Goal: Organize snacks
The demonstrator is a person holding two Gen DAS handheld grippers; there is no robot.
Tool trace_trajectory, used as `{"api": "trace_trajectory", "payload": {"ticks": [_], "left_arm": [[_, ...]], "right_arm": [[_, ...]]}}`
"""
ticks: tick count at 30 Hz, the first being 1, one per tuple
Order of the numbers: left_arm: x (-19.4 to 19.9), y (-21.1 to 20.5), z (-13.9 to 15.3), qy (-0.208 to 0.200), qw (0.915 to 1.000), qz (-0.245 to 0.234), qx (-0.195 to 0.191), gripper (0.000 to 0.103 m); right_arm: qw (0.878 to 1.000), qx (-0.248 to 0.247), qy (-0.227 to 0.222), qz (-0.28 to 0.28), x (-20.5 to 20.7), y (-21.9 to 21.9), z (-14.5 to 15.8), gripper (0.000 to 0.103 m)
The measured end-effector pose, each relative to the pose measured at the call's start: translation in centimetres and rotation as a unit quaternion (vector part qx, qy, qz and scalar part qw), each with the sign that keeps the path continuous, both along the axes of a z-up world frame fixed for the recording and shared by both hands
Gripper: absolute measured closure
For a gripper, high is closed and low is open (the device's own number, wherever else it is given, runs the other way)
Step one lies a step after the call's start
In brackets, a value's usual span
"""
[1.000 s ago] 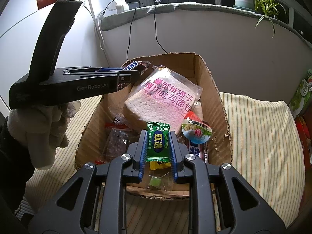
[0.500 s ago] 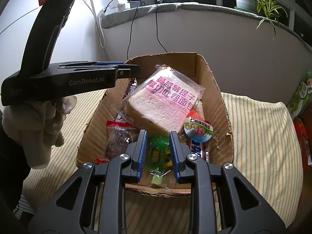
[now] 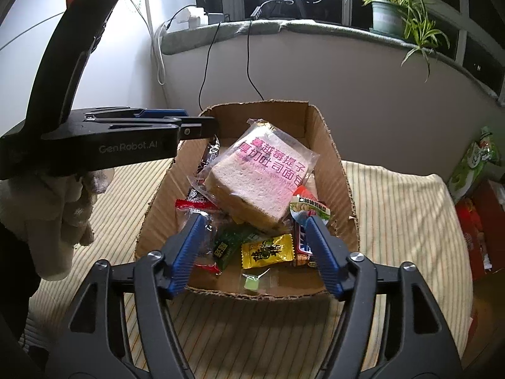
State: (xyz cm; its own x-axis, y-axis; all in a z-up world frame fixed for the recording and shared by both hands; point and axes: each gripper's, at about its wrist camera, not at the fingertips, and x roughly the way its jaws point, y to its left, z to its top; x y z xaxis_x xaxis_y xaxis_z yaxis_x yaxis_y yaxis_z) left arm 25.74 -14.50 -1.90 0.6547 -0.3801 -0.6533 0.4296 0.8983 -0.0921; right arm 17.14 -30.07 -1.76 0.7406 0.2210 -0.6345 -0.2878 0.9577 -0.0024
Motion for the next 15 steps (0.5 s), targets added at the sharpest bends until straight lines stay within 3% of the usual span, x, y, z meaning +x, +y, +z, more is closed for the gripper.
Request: {"api": "trace_trajectory", "payload": {"ticks": [5, 15], "left_arm": [[-1.2, 0.7, 0.5, -0.005, 1.0000, 0.005, -0.003, 0.057], [-4.5, 2.4, 1.8, -0.022, 0.9996, 0.015, -0.009, 0.046]], "right_arm": [[1.000, -0.003, -0.012, -0.002, -1.0, 0.2, 0.6, 0.022], [0.999, -0.008, -0.032, -0.008, -3.2, 0.6, 1.7, 0.017]]}}
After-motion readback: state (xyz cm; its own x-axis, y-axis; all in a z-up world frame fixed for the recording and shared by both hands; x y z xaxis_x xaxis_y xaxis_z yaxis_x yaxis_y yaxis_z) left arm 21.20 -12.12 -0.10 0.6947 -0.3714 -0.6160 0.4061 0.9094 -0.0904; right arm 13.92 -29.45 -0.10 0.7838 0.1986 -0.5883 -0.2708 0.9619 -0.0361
